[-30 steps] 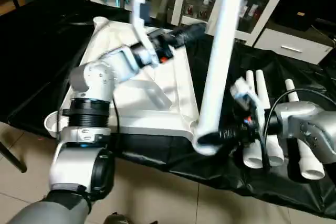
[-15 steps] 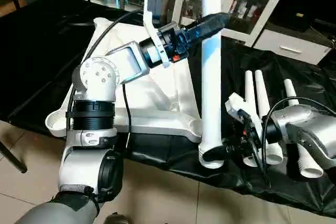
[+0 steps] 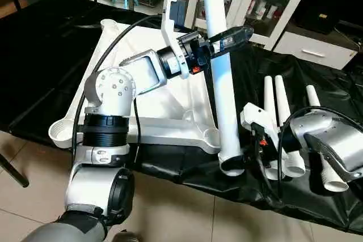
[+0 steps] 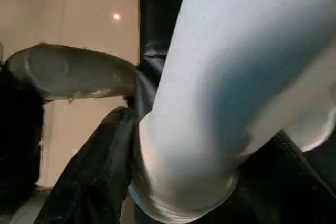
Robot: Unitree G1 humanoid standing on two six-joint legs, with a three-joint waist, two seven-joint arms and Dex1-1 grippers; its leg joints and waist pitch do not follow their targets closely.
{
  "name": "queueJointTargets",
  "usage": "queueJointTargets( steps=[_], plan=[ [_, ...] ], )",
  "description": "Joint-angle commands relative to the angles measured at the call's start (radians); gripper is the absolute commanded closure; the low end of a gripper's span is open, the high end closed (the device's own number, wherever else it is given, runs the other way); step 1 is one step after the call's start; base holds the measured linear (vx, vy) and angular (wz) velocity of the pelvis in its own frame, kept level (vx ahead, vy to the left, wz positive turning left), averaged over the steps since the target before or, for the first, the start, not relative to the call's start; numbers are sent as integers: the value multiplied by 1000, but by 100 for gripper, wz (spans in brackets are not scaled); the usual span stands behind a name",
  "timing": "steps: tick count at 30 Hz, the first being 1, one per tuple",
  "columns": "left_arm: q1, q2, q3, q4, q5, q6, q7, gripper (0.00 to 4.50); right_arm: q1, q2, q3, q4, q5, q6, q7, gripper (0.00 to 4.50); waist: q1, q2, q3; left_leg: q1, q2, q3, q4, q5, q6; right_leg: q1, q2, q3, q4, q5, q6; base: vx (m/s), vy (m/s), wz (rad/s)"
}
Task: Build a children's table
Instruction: Insert table leg to table base
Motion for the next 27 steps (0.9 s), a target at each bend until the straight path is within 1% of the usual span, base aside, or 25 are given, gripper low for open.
queueJointTargets(
  steps=[1, 3, 5, 7, 8, 9, 11, 12, 13, 14, 16, 18, 21, 22, 24, 26, 27],
  plan=[
    [-6, -8, -7, -13, 0, -9, 25, 63, -23, 4, -26, 19, -27, -27, -16, 197, -2, 8, -73, 9, 37, -10, -58, -23, 11, 67, -71, 48, -57, 1, -217, 0, 0, 0],
    [-4, -9, -1, -9, 1, -12, 34, 79, -26, 7, -29, 24, -32, -32, -21, 197, -3, 8, -73, 9, 37, -9, -57, -16, 13, 67, -70, 48, -56, 16, -223, 0, 0, 0],
    [4, -4, -5, -5, 27, -38, 47, 95, -32, 17, -38, 37, -36, -40, -35, 197, -2, 9, -74, 10, 37, -9, -57, -16, 16, 66, -70, 48, -56, 20, -225, 0, 0, 0],
    [10, 5, -21, -3, 52, -58, 46, 119, -33, 21, -41, 41, -35, -43, -38, 197, -2, 10, -73, 10, 37, -9, -57, -17, 18, 67, -69, 48, -57, 18, -221, 0, 0, 0],
    [15, 15, -41, -3, 78, -78, 40, 126, -33, 23, -42, 43, -35, -45, -40, 197, -3, 10, -74, 10, 37, -9, -58, -16, 20, 67, -68, 48, -57, 15, -210, 0, 0, 0],
    [22, 22, -57, 0, 103, -102, 39, 129, -31, 27, -42, 42, -37, -47, -40, 197, -3, 12, -74, 11, 38, -10, -58, -19, 17, 67, -69, 49, -57, 14, -208, 0, 0, 0],
    [22, 19, -52, 1, 101, -106, 43, 136, -30, 28, -43, 42, -39, -49, -42, 197, -3, 14, -74, 12, 38, -9, -58, -21, 12, 66, -69, 48, -56, 20, -214, 0, 0, 0],
    [22, 17, -48, 1, 98, -109, 47, 147, -29, 30, -45, 43, -39, -50, -45, 197, -3, 12, -75, 11, 38, -9, -57, -17, 11, 67, -69, 48, -54, 32, -219, 0, 0, 0],
    [22, 17, -48, 1, 98, -109, 47, 147, -29, 30, -45, 43, -39, -50, -45, 197, -3, 12, -75, 11, 38, -9, -57, -17, 11, 67, -69, 48, -54, 32, -219, 0, 0, 0],
    [20, 17, -47, 3, 100, -115, 51, 170, -30, 32, -46, 45, -41, -54, -49, 197, -2, 14, -75, 11, 37, -9, -58, -16, 9, 67, -69, 48, -53, 40, -225, 0, 0, 0],
    [17, 18, -45, 7, 105, -126, 57, 177, -32, 37, -50, 50, -42, -57, -51, 197, -2, 15, -74, 12, 37, -9, -58, -23, 8, 67, -69, 48, -54, 40, -227, 0, 0, 0],
    [12, 20, -39, 14, 108, -144, 66, 211, -39, 50, -59, 57, -40, -61, -55, 197, -3, 15, -74, 11, 37, -9, -59, -35, 6, 67, -70, 47, -55, 30, -228, 0, 0, 0],
    [10, 21, -34, 19, 115, -174, 68, 221, -46, 61, -61, 71, -53, -82, -70, 197, -3, 14, -75, 11, 37, -9, -58, -29, 6, 67, -69, 47, -54, 35, -227, 0, 0, 0],
    [8, 22, -29, 15, 110, -175, 69, 229, -48, 66, -65, 75, -54, -85, -76, 197, -3, 16, -76, 12, 37, -9, -58, -24, 3, 67, -70, 48, -53, 45, -228, 0, 0, 0],
    [5, 22, -22, 13, 107, -178, 73, 261, -51, 69, -68, 79, -55, -90, -79, 197, -4, 16, -75, 11, 36, -9, -58, -24, 1, 67, -68, 47, -52, 51, -229, 0, 0, 0],
    [3, 21, -18, 12, 104, -179, 75, 262, -51, 70, -69, 80, -57, -95, -83, 197, -4, 17, -76, 12, 36, -9, -58, -25, 1, 67, -68, 47, -51, 56, -232, 0, 0, 0],
    [-3, 20, -8, 12, 99, -190, 78, 275, -55, 83, -81, 94, -65, -108, -107, 197, -4, 16, -75, 12, 36, -9, -58, -25, 3, 67, -68, 48, -52, 53, -231, 0, 0, 0]
  ],
)
